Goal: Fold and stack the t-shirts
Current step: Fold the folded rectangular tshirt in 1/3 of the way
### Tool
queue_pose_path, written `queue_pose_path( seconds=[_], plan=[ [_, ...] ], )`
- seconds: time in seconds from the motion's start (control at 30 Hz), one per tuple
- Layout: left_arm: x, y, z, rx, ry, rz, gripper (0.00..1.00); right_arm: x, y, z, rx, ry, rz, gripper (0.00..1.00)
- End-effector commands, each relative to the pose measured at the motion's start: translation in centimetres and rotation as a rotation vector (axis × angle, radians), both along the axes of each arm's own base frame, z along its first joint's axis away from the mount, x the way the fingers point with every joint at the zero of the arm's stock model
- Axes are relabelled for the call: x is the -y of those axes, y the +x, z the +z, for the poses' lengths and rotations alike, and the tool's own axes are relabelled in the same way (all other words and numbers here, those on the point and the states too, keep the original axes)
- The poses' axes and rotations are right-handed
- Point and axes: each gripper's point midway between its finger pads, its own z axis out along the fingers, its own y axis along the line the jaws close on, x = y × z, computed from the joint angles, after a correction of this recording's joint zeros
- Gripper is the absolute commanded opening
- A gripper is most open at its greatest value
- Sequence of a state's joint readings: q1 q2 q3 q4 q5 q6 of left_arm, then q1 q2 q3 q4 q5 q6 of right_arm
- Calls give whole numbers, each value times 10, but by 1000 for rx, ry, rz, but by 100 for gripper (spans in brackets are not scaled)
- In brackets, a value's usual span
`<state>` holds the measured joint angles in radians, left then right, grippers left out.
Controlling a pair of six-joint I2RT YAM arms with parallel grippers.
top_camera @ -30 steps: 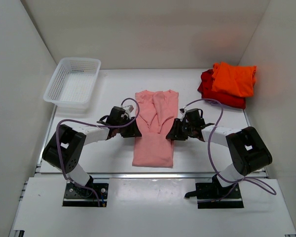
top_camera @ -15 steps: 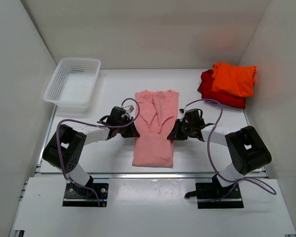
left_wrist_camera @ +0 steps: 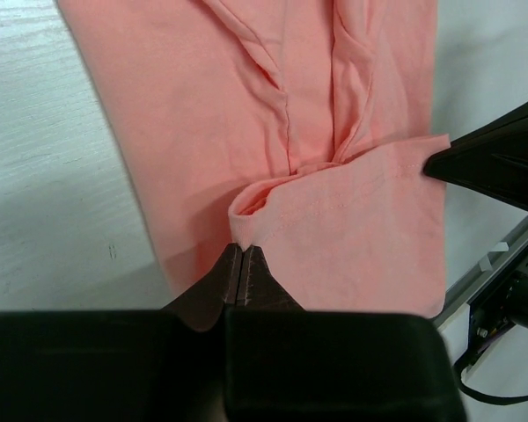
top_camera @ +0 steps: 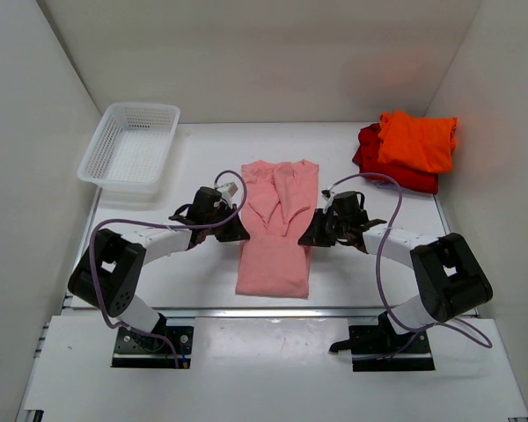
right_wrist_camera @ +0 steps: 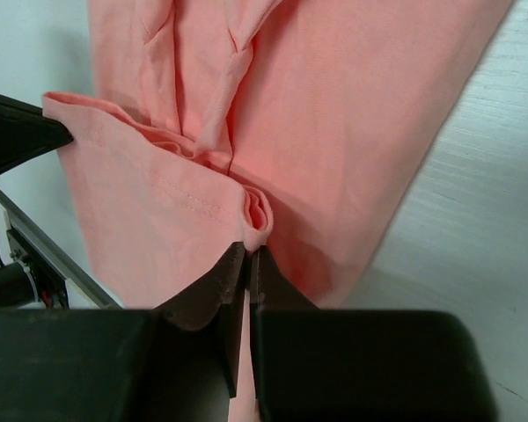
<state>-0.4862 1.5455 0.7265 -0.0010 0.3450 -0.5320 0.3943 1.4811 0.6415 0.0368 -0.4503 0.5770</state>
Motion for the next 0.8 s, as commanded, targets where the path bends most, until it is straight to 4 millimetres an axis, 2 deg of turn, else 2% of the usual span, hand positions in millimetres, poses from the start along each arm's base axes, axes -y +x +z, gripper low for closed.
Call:
queue_pose_path(
  seconds=[0.0, 0.17, 0.43, 0.53, 0.67, 0.77],
  plan=[
    [2, 5, 22, 55, -31, -1, 0, -6, 3, 12, 54, 14, 17, 0],
    [1, 4, 27, 42, -29, 4, 0, -6, 10, 23, 79, 21, 10, 0],
    [0, 19, 49, 78, -50, 14, 0, 1, 23, 41, 111, 35, -16, 0],
    [-2, 23, 49, 75, -47, 15, 0, 1, 31, 49, 128, 36, -11, 0],
    [-2, 34, 52, 92, -49, 23, 0, 3, 42, 50, 135, 35, -17, 0],
    [-2, 41, 48, 83, -44, 20, 0, 4, 48, 48, 124, 38, -22, 0]
  ],
)
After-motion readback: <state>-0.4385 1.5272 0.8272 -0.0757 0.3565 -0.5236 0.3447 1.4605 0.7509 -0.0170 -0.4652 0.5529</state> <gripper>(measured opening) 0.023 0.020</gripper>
